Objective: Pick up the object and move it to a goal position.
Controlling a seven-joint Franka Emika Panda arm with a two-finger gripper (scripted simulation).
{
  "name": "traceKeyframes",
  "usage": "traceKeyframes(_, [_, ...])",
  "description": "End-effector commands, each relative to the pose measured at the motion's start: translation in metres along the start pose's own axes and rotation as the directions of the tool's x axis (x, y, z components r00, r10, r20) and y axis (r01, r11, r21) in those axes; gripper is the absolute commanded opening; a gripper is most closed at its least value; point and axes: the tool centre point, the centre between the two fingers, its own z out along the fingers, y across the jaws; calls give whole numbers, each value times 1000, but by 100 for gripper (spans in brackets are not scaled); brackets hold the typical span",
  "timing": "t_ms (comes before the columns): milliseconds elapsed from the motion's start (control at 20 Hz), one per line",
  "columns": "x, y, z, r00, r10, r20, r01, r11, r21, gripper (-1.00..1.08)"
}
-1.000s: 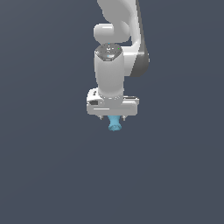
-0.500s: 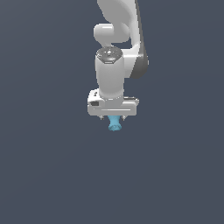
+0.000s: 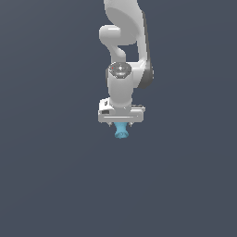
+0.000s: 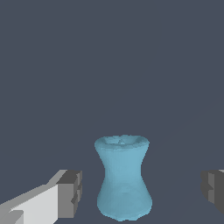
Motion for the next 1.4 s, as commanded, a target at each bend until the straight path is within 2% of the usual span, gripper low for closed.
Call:
traceKeyframes(0, [-13, -2, 13, 1000, -16, 4, 16, 1000, -5, 100])
traceKeyframes(450, [-37, -5, 36, 999, -45, 11, 46, 999, -13, 100])
traceKeyframes(800, [-37, -5, 42, 999, -45, 12, 45, 999, -13, 100])
traceKeyframes(1350, [-39, -5, 85, 999, -46, 12, 47, 999, -13, 100])
